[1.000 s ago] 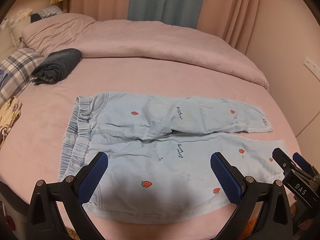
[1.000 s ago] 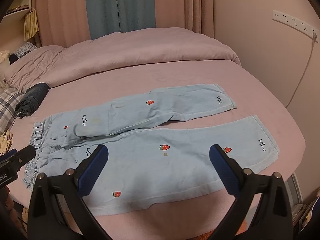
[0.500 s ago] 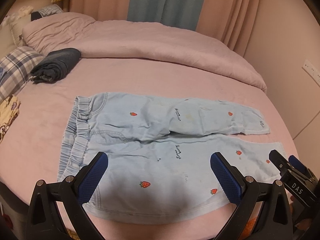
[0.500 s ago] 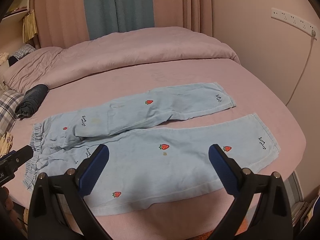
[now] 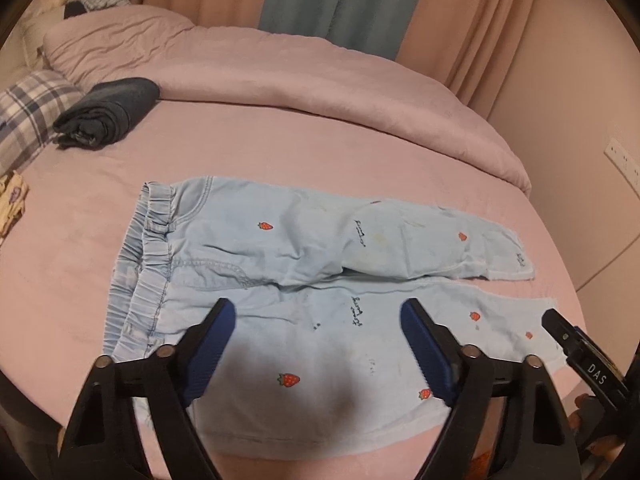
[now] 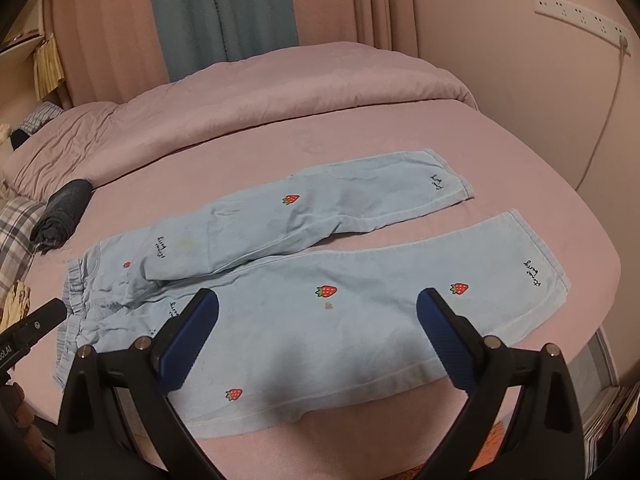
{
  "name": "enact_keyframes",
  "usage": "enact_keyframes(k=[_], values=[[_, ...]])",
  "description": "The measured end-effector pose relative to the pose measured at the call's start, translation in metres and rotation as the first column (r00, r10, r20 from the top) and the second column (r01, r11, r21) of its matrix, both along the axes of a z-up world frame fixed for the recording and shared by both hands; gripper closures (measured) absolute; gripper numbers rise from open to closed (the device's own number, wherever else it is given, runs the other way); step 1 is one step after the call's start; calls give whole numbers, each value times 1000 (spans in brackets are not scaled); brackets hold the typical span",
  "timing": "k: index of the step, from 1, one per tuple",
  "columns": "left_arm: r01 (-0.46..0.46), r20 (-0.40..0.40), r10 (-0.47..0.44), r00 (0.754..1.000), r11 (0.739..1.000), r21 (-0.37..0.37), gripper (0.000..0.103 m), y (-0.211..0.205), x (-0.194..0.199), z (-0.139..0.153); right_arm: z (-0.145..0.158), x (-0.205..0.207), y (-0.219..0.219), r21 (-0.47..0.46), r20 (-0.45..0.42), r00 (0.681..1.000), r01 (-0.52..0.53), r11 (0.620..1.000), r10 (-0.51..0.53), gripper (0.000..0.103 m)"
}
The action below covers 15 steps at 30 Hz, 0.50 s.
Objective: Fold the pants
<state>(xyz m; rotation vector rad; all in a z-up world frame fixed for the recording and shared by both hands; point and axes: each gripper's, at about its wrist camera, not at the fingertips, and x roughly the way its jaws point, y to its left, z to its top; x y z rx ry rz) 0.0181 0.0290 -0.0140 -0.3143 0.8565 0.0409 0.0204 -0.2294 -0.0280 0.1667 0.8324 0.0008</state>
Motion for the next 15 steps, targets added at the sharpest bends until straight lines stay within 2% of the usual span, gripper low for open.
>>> enact_keyframes(k=[3,7,12,15], values=[[-3,-14,2,1000,998,-59,26,12,12,-1,3,7,-13,28,-5,1000,21,999,-21,3],[-22,-18,20,1000,995,-99,30,26,29,-1,7,28,-37,94,-14,999,46,995,-45,4],[-53,-72,40,997,981,-188,43,44,60,-17,3,102,-56,217,-116,993,34,976,-8,9],[-88,-123,61,991,969,-229,52,50,76,-32,-10,169,-55,295,-216,976,59,954,6,14]])
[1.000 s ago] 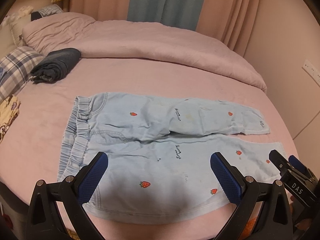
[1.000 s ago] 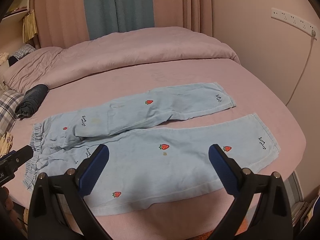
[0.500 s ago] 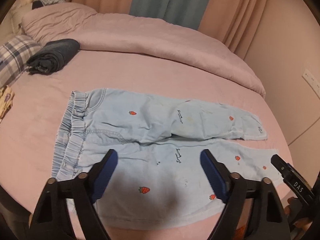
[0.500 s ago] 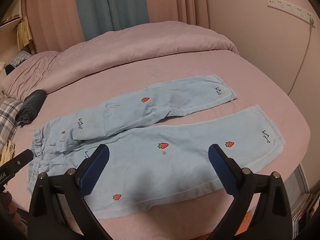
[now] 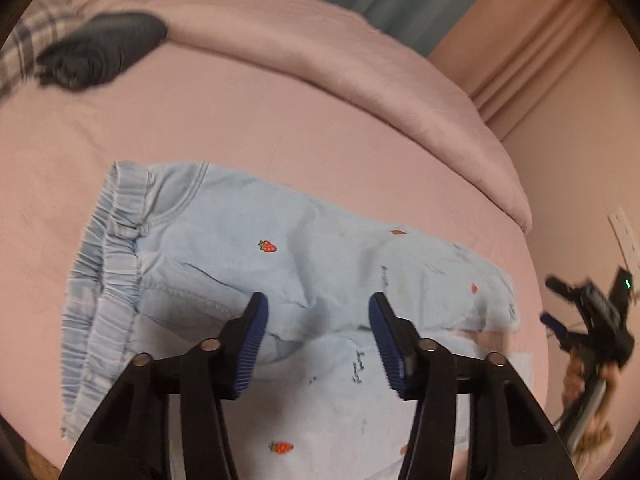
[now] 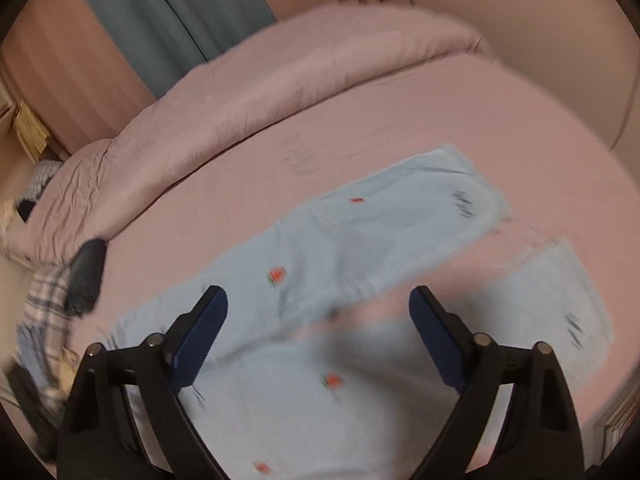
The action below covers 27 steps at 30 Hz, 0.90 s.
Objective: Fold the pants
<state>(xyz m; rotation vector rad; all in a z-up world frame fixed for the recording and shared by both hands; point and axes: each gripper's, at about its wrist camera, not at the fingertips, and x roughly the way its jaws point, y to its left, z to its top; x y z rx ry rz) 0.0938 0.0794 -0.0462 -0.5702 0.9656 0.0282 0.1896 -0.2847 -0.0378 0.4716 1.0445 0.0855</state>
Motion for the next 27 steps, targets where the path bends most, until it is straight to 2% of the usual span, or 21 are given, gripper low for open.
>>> enact_keyframes(k=[2,4,5,6,10,12,14,16,17,18,20,22,25,27], values=[[-13,-25,13,1000,1000,-8,57,3,6,-9,-15,37,4,8,-69,997,35,999,-35,18],[-26,-43,25,999,1000,-14,57,6,8,-16,-39,78,6,-5,-164,982,97,995,-97,22],[-36,-53,35,998,999,-17,57,7,10,-19,-48,90,6,-28,-197,972,123,992,-127,27],[-43,-61,42,997,999,-20,57,10,11,-21,-61,107,6,-60,-233,958,160,985,-169,31],[-64,-77,62,995,998,-16,57,18,14,-27,-102,140,-6,-84,-320,904,273,958,-285,34],[-73,-82,70,994,997,-23,57,22,18,-31,-115,144,-9,-125,-345,876,313,942,-337,44],[-80,-85,77,993,996,-35,57,24,19,-33,-113,146,-3,-183,-302,894,288,940,-332,48],[-86,-92,81,992,995,-43,57,25,20,-34,-109,145,4,-285,-259,903,266,921,-342,78],[-84,-90,79,993,995,-50,57,25,20,-34,-108,141,3,-277,-244,908,272,922,-341,89],[-79,-81,74,994,995,-58,57,25,19,-32,-107,136,-1,-244,-231,912,282,928,-338,94],[-71,-57,67,996,994,-77,57,26,15,-26,-94,121,-10,-141,-179,935,284,948,-307,98],[-76,-37,73,997,993,-86,57,28,15,-19,-64,91,-20,-17,-73,956,284,959,-285,99],[-82,-6,82,997,991,-102,57,31,14,-6,-20,29,-36,183,65,956,270,945,-286,99],[-84,6,85,996,988,-131,56,32,14,-2,-3,-16,-48,269,144,944,250,930,-295,99]])
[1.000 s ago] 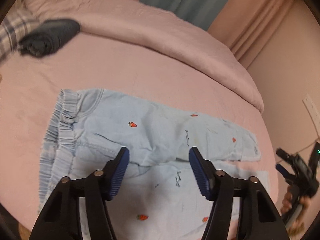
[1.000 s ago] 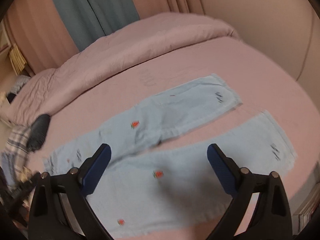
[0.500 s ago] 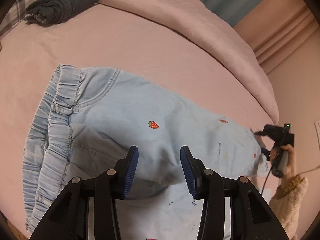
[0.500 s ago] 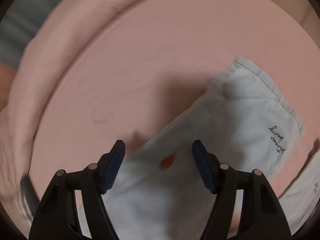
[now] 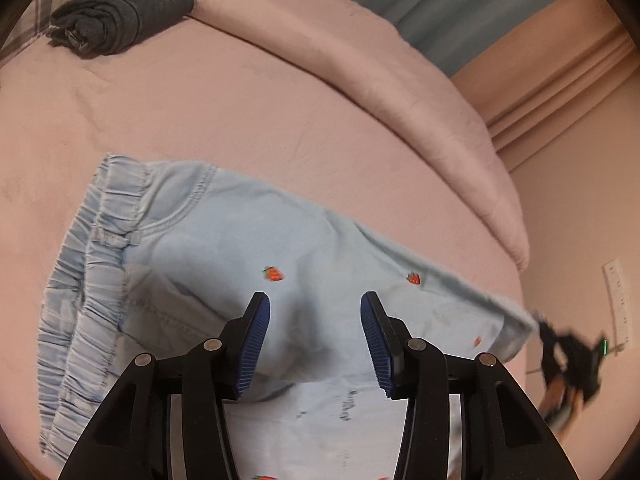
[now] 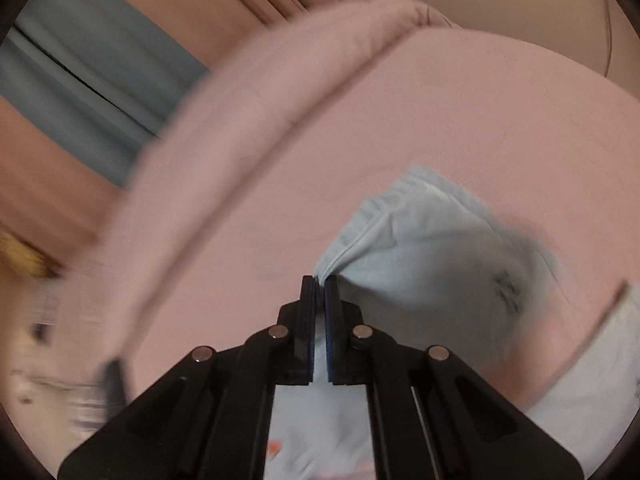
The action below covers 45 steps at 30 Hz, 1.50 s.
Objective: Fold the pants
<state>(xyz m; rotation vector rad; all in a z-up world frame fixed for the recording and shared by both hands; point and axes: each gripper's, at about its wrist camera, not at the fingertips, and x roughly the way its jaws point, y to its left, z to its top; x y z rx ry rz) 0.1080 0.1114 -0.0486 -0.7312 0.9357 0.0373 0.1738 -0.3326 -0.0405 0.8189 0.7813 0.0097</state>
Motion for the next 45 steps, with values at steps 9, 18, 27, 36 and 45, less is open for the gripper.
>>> enact_keyframes(k=[9,18,27,36,45], values=[[16,-44,-21,999,993,-118,50,-5,40,-11,-21,-114,-18,59,13,999,50,997,-50,99],[16,-220,-41,975,993,-116,56,-14,95,-46,-44,-100,-45,65,-18,999,50,997,-49,99],[99,122,-96,988,995,-14,102,-9,-19,42,-17,-94,-58,-50,56,998,-36,998,39,99],[152,5,-151,988,988,-20,102,-10,-164,-5,-36,-152,-80,-95,7,1000,-7,995,7,98],[-32,-30,29,999,995,-95,102,36,-178,-28,-95,-173,-107,26,-155,988,25,999,-20,93]])
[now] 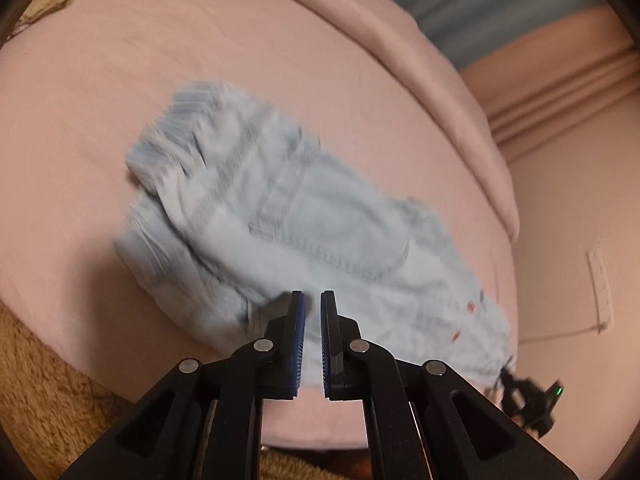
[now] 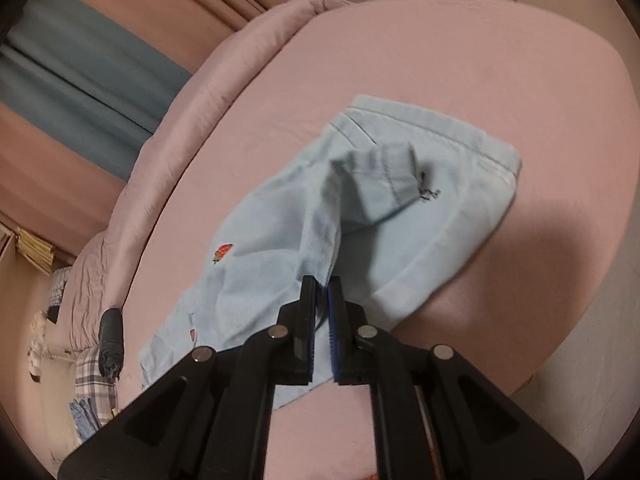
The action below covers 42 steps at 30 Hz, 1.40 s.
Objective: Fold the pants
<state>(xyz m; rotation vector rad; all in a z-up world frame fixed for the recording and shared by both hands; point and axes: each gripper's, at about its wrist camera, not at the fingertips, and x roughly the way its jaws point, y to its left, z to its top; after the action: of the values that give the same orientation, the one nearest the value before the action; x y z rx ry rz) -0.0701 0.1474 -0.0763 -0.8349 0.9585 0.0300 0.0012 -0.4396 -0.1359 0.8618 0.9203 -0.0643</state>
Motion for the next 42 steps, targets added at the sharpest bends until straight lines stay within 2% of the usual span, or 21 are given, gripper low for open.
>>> enact_keyframes(k=[2,3,5,6,8,10,13,14,15,16,17,18,21,23,25,28,31,33,36,39,42], values=[[-25,16,25,1000,1000,-8,102,9,13,4,2,-3,-3,34,2,1000,18,999,-18,86],[-40,12,40,999,999,1,102,13,14,6,4,-3,-5,31,0,999,33,999,-33,72],[-58,-4,58,998,998,21,97,25,12,6,9,-4,-11,7,8,997,78,997,-78,56],[-66,-27,67,997,997,37,94,30,14,5,12,-3,-14,-1,9,996,89,996,-89,54],[-79,-44,81,996,996,34,67,33,19,0,18,-2,-21,-6,10,994,111,994,-111,53],[-78,-44,78,996,997,14,58,35,24,-5,20,3,-26,-12,9,993,121,993,-121,50],[-46,-52,49,997,998,53,58,24,43,-11,19,19,-27,-25,-38,994,106,994,-107,50],[-39,-55,43,998,997,68,64,23,47,-14,18,23,-27,-27,-40,995,96,995,-97,50],[-40,-71,47,996,994,101,76,24,49,-17,16,30,-26,-38,-55,994,90,995,-92,50],[-41,-99,56,994,988,151,103,24,51,-20,12,37,-26,-64,-82,992,89,994,-94,52],[-41,-106,60,993,984,172,103,24,53,-24,10,45,-24,-102,-107,990,84,991,-95,66],[-45,-97,60,993,988,150,103,27,51,-26,7,54,-20,-132,-123,989,63,989,-79,96],[-59,-70,68,995,989,133,103,38,43,-10,16,70,-15,-148,-95,995,30,989,-45,99],[-80,-2,81,997,981,176,103,45,27,16,46,72,-12,-155,12,1000,8,988,-7,99],[-106,70,93,993,974,200,103,54,12,44,86,64,-12,-149,170,985,19,989,6,99],[-76,49,68,996,976,202,103,63,4,48,112,42,-20,-152,279,960,57,987,-12,99],[-44,-25,48,999,987,156,103,64,6,22,88,28,-36,-162,194,979,88,983,-56,99],[-21,-75,30,997,994,112,103,54,14,7,51,25,-47,-159,71,993,102,982,-92,99],[17,-122,-8,992,997,74,103,41,21,-3,0,19,-51,-168,-87,991,86,982,-102,99],[55,-124,-47,991,996,64,103,27,29,7,-6,12,-58,-115,-69,990,115,987,-123,99],[84,-122,-80,989,996,30,103,16,36,14,23,6,-59,-91,16,990,139,986,-138,100]])
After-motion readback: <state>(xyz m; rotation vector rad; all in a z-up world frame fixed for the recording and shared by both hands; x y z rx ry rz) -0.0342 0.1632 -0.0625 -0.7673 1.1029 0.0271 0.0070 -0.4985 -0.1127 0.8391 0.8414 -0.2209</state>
